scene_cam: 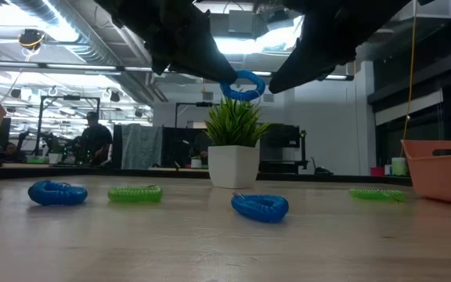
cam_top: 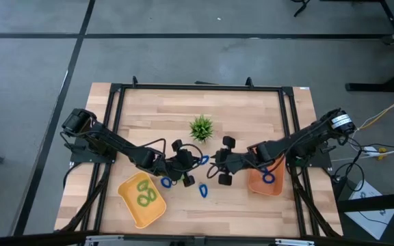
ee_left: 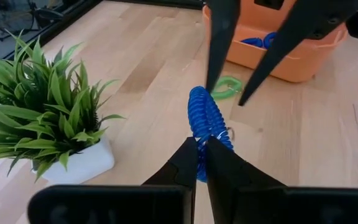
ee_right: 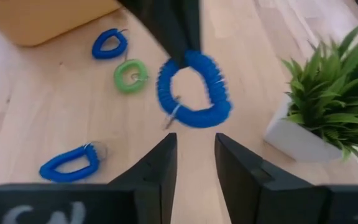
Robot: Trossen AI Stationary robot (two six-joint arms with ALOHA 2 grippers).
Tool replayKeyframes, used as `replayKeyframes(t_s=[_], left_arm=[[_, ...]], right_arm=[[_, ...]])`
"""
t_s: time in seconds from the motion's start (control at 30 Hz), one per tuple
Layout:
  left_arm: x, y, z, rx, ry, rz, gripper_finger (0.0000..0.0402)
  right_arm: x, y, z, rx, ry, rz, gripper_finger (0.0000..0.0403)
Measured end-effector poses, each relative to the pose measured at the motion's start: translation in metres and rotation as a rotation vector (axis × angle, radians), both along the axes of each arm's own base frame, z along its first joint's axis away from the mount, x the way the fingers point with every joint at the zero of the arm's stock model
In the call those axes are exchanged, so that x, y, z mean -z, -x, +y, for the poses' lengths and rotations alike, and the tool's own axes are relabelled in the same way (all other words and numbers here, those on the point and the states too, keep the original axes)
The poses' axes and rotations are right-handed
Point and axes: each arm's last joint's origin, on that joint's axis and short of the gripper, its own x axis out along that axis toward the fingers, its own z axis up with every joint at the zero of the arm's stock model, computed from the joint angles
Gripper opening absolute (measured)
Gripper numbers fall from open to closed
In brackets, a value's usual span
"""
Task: Sort spring keychains
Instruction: Put the blue spring keychain into the orange bin
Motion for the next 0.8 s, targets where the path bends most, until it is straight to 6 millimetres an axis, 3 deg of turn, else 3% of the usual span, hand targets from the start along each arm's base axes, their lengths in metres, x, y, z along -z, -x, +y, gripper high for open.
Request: replayKeyframes(t_s=[0.4, 0.67, 0.8], left_arm=[[0.0, 0.0, 0.001, 0.006, -0.045, 0.016, 0.0016], [0.001, 0.001, 0.001, 0.019, -0.07, 0.031, 0.0016], [0.001, 0.001, 0.001, 0.02, -0.072, 0.035, 0.0016]], right_arm=[[-0.001, -0.006, -0.015, -0.043, -0.032, 0.003, 0.0106], [-0.005, -0.009, -0.015, -0.064, -0.023, -0.037, 0.0009], [-0.006, -0.01, -0.014, -0.064, -0.025, -0.054, 0.0046]])
